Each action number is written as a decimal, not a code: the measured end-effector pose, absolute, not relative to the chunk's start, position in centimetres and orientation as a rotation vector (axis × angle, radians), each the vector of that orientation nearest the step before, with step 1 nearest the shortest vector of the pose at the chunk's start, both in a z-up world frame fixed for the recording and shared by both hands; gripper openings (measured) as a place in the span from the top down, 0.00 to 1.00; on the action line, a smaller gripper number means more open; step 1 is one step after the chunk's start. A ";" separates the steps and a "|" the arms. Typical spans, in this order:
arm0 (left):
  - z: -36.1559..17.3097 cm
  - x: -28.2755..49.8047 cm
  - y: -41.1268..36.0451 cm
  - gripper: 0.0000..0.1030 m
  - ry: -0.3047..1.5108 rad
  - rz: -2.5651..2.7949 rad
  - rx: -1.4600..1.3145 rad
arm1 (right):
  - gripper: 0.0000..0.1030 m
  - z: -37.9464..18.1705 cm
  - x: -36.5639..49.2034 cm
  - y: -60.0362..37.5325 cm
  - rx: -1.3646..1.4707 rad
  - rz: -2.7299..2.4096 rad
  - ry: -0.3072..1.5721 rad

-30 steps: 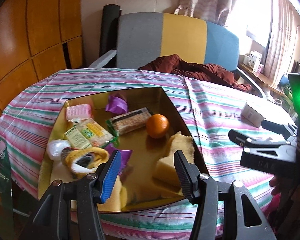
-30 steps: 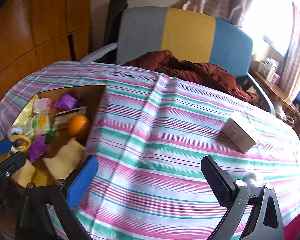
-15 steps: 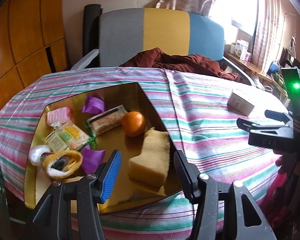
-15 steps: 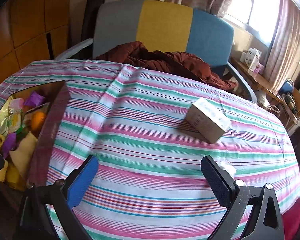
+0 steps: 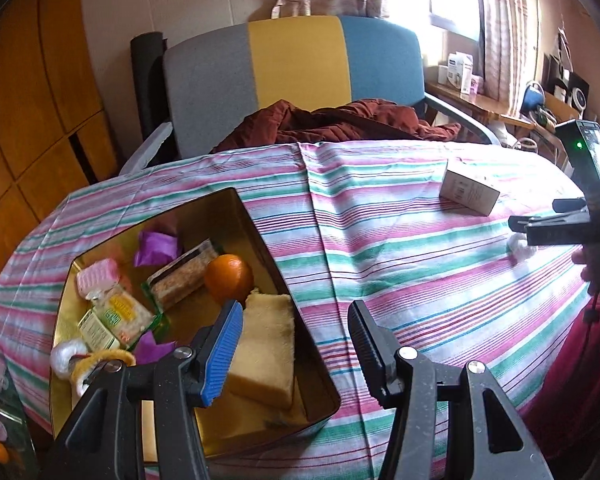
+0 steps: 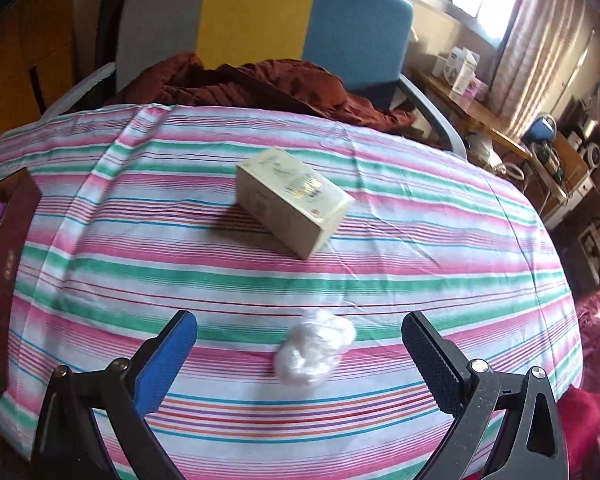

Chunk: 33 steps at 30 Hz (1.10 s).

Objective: Organize objects
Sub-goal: 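Move both grippers back from the tray to the white box and wrapped item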

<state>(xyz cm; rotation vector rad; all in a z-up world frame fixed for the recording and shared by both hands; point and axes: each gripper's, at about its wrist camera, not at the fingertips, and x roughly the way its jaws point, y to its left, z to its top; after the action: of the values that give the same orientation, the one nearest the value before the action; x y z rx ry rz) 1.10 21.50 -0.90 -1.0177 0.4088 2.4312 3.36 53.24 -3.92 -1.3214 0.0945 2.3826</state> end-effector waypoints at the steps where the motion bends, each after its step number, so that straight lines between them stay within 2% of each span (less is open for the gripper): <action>1: -0.9 1.1 21.7 0.46 0.418 2.429 -1.013 | 0.00 -4.2 3.4 53.9 -1.323 2.377 0.131; 6: -1.0 0.9 23.0 0.46 0.465 2.420 -1.002 | 0.00 -5.3 3.6 56.3 -1.334 2.353 0.305; 26: -1.4 0.8 28.8 0.46 0.568 2.329 -0.966 | 0.00 -5.6 4.0 58.4 -1.323 2.318 0.468; 33: -2.1 0.5 31.1 0.46 0.572 2.279 -0.980 | 0.00 -6.6 3.2 57.0 -1.441 2.378 0.487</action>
<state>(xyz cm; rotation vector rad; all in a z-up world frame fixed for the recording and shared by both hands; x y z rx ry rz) 0.49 31.15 -2.05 -0.9797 0.5717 2.2789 3.16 57.05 -6.62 -1.4406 0.4869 2.3775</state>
